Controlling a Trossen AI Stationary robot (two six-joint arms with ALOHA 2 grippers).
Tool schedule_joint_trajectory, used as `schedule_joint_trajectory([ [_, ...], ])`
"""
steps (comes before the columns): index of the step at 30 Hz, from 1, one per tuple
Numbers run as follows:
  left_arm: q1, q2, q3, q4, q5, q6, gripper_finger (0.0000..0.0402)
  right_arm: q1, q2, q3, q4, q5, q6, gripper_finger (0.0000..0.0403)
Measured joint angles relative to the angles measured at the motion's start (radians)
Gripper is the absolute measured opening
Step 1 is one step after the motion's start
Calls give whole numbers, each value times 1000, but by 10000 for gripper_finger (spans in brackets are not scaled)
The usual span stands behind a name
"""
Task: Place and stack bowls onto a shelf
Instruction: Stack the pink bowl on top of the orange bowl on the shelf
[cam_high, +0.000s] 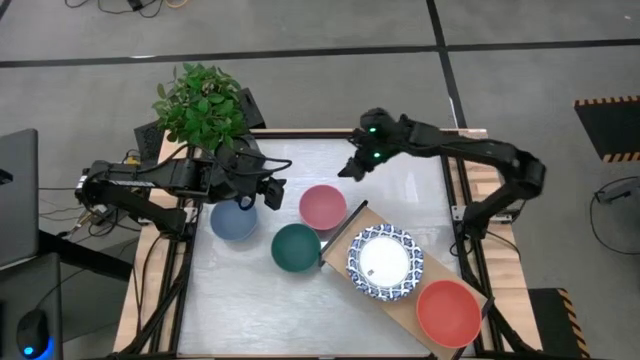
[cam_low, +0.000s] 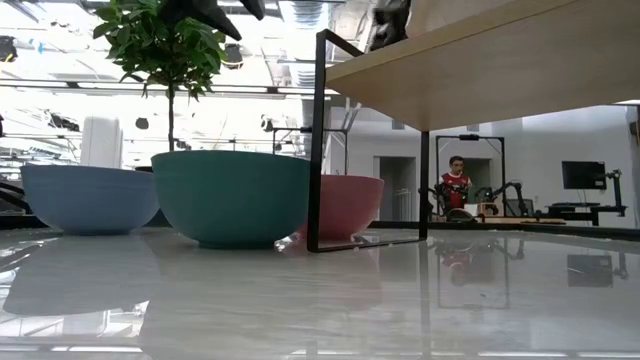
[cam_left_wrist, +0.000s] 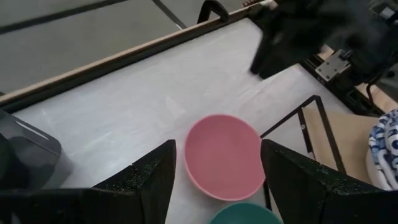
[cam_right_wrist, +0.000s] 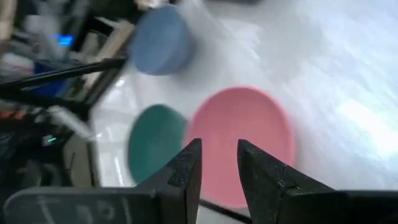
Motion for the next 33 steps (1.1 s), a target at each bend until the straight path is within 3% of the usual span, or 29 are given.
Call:
schedule_joint_trajectory([
  [13, 0, 0, 0, -21, -9, 35, 219, -1, 244, 1, -28, 213, -32, 113],
  [17, 0, 0, 0, -26, -27, 40, 219, 13, 281, 0, -27, 218, -74, 119],
  [21, 0, 0, 0, -32, -32, 53, 219, 33, 282, 0, 3, 231, -101, 149],
  [29, 0, 0, 0, -35, -35, 70, 219, 39, 271, 1, 6, 229, -101, 255],
  [33, 0, 0, 0, -39, -36, 79, 219, 50, 272, 1, 7, 193, -127, 272],
])
